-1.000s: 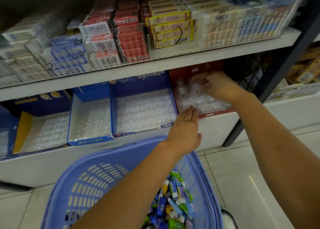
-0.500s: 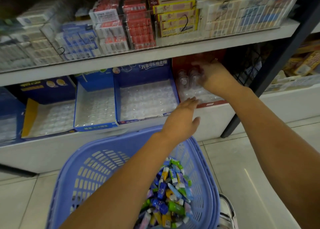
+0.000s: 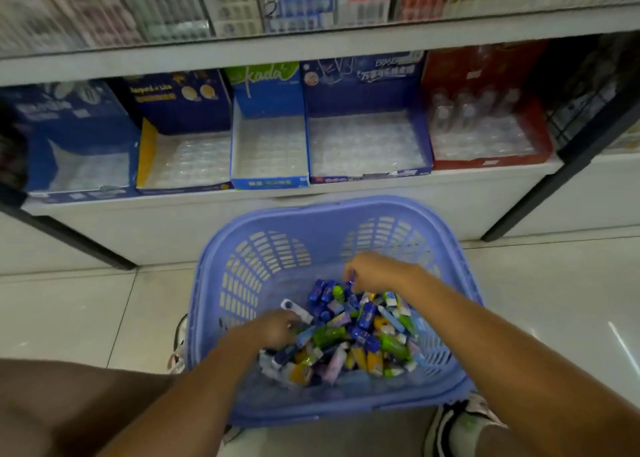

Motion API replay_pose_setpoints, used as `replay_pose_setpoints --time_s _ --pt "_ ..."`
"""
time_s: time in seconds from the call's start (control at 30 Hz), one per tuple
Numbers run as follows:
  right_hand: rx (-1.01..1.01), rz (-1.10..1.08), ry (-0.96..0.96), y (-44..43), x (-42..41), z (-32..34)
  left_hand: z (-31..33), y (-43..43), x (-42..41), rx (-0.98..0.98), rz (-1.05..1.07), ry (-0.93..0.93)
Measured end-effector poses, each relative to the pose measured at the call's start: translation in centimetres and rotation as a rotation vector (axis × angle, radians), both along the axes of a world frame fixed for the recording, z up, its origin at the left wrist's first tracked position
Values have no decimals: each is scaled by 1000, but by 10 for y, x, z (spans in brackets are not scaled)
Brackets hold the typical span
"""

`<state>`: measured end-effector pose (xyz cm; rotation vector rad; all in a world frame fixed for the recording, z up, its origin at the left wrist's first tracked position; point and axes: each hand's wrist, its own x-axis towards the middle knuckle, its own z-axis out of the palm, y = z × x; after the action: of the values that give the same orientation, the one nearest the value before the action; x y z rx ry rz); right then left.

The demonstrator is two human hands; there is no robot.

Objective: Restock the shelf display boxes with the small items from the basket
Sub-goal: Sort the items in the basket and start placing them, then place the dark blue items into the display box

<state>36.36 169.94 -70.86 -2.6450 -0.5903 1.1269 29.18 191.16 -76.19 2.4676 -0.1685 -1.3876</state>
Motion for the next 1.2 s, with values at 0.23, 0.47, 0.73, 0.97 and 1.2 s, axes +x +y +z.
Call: replay_pose_setpoints --time_s 0.23,0.47,0.73,0.97,1.2 --pt "-115 247 64 -9 -28 -65 -21 -3 -12 34 -210 72" --pt "-184 434 -88 -7 -22 -82 -25 -21 -1 44 -45 -95" --pt "-180 322 17 -11 -20 -76 -43 -77 6 -271 -52 -267" --pt "41 -155 219 -38 -1 -46 -46 -80 4 -265 142 -285" --pt "650 -710 548 -50 20 -6 -1 -64 19 -631 800 44"
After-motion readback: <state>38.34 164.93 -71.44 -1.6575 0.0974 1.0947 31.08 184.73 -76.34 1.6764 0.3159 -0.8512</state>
